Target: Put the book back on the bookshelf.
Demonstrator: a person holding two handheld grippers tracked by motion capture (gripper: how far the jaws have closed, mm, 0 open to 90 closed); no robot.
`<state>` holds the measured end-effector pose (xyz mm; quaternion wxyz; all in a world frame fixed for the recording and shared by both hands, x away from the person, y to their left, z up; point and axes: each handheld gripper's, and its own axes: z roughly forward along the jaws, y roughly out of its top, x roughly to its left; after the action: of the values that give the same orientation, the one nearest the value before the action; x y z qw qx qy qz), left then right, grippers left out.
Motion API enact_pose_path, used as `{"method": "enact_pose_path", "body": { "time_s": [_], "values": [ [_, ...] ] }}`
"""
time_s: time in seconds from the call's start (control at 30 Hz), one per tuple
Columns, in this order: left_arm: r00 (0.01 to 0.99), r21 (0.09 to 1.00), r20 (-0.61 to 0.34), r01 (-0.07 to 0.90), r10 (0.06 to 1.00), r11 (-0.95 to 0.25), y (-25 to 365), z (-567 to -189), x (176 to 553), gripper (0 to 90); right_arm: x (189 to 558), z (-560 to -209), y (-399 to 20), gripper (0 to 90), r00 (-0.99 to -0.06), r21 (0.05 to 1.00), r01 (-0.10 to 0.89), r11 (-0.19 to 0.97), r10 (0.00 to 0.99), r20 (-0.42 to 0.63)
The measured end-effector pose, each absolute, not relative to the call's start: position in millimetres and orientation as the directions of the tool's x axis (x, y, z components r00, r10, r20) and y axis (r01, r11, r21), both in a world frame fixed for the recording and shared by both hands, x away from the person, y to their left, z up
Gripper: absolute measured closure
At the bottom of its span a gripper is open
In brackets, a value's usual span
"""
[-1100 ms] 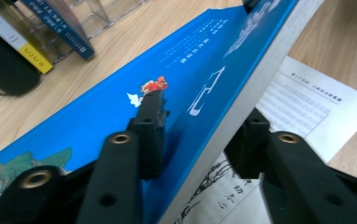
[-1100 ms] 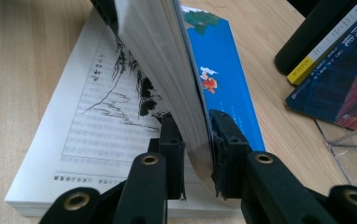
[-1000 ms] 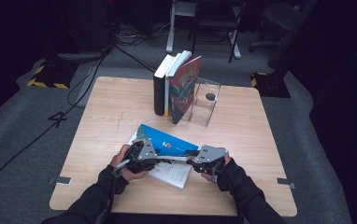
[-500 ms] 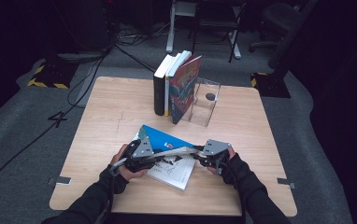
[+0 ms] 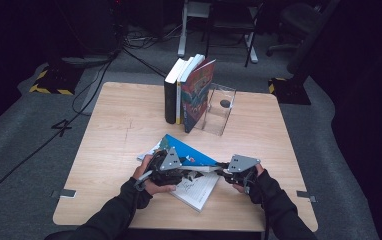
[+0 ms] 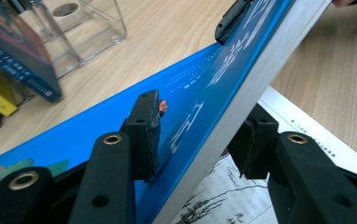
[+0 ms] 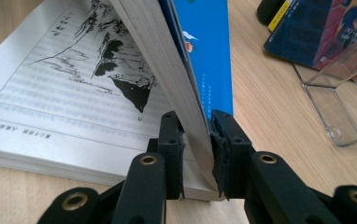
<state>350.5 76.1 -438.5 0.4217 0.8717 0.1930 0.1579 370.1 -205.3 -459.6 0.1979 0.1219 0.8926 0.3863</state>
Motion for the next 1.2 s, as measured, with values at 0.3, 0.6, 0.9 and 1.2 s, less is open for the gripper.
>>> {"method": "enact_pose_path", "body": {
  "time_s": [0.3, 0.6, 0.9, 1.2],
  "values": [
    [0.883, 0.774, 0.118, 0.205, 0.454, -0.599, 69.0, -450.5, 350.9, 73.1, 375.8, -464.6, -210.4, 62.8, -0.883, 0.761, 0.11, 0.639, 0.414, -0.22],
    [0.879, 0.842, 0.034, 0.23, 0.475, -0.488, 80.2, -449.1, 356.6, 77.6, 388.1, -464.5, -242.8, 42.6, -0.823, 0.833, 0.244, 0.497, 0.561, -0.093],
    [0.871, 0.882, -0.025, 0.25, 0.491, -0.399, 92.8, -441.3, 359.8, 79.0, 395.0, -478.2, -254.6, 42.5, -0.806, 0.803, 0.31, 0.508, 0.589, -0.061],
    [0.868, 0.896, -0.069, 0.271, 0.491, -0.352, 101.4, -436.5, 362.0, 79.3, 397.2, -494.1, -243.4, 39.9, -0.826, 0.764, 0.308, 0.566, 0.558, -0.081]
  ]
}}
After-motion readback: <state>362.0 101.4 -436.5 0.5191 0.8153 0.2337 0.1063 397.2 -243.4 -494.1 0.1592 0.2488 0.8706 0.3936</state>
